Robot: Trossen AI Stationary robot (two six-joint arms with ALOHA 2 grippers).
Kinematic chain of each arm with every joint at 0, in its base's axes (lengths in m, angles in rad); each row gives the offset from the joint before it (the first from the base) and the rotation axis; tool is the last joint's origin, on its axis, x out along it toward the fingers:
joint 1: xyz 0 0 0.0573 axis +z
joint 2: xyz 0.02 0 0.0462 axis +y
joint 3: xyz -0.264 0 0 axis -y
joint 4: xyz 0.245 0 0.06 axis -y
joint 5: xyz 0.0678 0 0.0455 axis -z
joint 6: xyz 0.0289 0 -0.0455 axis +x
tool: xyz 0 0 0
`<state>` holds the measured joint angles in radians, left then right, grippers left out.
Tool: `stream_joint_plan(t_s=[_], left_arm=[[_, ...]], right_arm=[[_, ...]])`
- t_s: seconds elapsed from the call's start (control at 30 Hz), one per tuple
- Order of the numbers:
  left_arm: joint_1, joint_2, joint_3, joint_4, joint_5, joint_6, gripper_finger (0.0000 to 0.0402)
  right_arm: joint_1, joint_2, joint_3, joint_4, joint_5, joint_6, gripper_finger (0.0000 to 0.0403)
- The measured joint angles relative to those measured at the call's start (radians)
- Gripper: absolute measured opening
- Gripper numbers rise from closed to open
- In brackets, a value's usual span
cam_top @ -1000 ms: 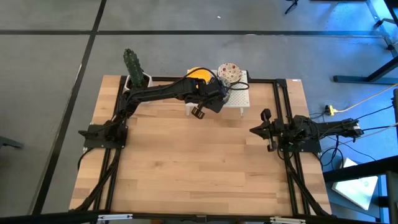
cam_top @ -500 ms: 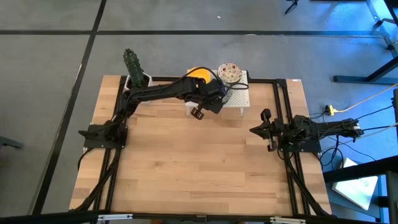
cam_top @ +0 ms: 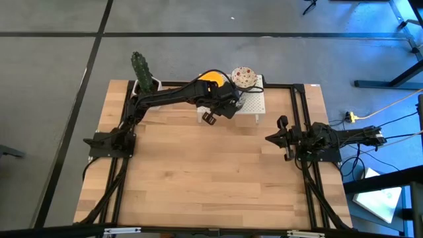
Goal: Pick & Place Mini bowls
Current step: Stack the blue bowl on top of the blue bowl on the shelf
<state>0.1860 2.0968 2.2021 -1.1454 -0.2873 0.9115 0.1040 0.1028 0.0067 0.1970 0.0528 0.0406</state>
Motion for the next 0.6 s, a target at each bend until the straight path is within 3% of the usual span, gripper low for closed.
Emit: stream_joint_plan(t_s=[0.6], left_arm=[[-0.016, -0.006, 0.000, -0.039, -0.039, -0.104, 0.0109]], right_arm=[[0.000, 0.000, 0.000, -0.009, -0.001, 0.007, 0.0012]])
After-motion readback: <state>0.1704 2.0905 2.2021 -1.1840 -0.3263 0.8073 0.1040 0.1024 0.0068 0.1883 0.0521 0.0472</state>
